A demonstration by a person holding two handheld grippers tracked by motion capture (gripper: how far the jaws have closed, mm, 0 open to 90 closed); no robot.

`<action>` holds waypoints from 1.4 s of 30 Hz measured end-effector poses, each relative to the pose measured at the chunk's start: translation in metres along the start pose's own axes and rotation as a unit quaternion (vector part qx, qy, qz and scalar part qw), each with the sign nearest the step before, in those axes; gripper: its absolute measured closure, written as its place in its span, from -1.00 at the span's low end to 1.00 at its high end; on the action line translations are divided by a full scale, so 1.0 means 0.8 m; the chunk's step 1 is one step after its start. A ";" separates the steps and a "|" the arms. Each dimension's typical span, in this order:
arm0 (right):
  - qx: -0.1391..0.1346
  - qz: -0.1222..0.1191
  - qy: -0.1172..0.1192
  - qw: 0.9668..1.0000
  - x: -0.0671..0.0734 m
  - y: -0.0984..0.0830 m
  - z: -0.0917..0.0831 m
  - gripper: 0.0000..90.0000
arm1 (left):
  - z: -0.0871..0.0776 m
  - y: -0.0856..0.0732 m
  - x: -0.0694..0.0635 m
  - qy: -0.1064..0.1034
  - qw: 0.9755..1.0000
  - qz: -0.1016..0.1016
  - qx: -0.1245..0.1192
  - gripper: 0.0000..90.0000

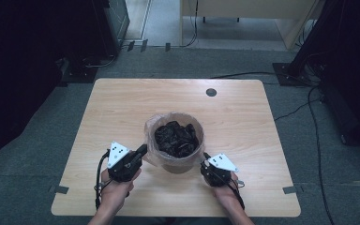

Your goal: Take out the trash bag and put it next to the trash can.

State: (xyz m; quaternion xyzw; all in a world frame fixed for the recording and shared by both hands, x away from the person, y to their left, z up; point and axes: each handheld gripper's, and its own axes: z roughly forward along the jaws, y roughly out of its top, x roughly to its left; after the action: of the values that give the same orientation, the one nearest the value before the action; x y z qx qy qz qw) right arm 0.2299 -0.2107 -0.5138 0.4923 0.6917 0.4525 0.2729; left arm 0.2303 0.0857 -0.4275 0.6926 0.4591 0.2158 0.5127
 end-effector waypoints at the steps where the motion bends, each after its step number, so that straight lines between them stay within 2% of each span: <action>1: -0.008 0.005 0.003 1.000 0.000 0.003 -0.001 0.83 | -0.002 0.002 0.000 -0.002 1.000 -0.001 -0.001 1.00; 4: -0.026 0.020 -0.006 0.999 -0.004 0.015 -0.006 0.97 | -0.006 0.010 -0.002 -0.007 1.000 -0.001 -0.008 1.00; 8: -0.041 0.031 -0.018 0.999 -0.007 0.030 -0.015 1.00 | -0.010 0.018 -0.004 -0.010 1.000 0.006 -0.013 1.00; 14: -0.082 0.025 -0.030 0.996 -0.008 0.058 -0.035 1.00 | -0.015 0.034 -0.008 -0.019 1.000 0.014 -0.020 1.00; 17: -0.096 0.027 -0.037 0.994 -0.008 0.070 -0.042 1.00 | -0.017 0.044 -0.014 -0.022 0.999 0.021 -0.026 1.00; 25: -0.131 0.009 -0.054 0.990 -0.004 0.103 -0.055 1.00 | -0.011 0.064 -0.026 -0.034 0.999 0.028 -0.029 1.00; 31: -0.157 0.002 -0.038 0.987 0.006 0.134 -0.056 1.00 | -0.004 0.088 -0.040 -0.048 0.998 0.035 -0.036 1.00; 35: -0.179 -0.001 -0.012 0.984 0.021 0.164 -0.058 1.00 | -0.004 0.114 -0.042 -0.057 0.997 0.031 -0.050 1.00; 38: -0.194 -0.015 0.004 0.981 0.032 0.181 -0.063 1.00 | -0.011 0.117 -0.031 -0.051 0.997 0.022 -0.054 1.00; 40: -0.200 -0.021 0.010 0.979 0.035 0.186 -0.067 1.00 | -0.013 0.106 -0.024 -0.021 0.998 0.031 -0.053 1.00; 41: -0.200 -0.024 0.012 0.979 0.036 0.187 -0.068 1.00 | -0.013 0.095 -0.017 -0.008 0.998 0.033 -0.051 0.97; 42: -0.199 -0.029 0.011 0.979 0.036 0.187 -0.067 1.00 | -0.013 0.087 -0.012 0.001 0.998 0.033 -0.047 0.84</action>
State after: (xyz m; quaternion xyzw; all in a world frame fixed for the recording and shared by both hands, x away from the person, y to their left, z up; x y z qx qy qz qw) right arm 0.2399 -0.1874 -0.3539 0.4030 0.6044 0.5785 0.3709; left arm 0.2466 0.0792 -0.3589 0.6822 0.4258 0.2550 0.5369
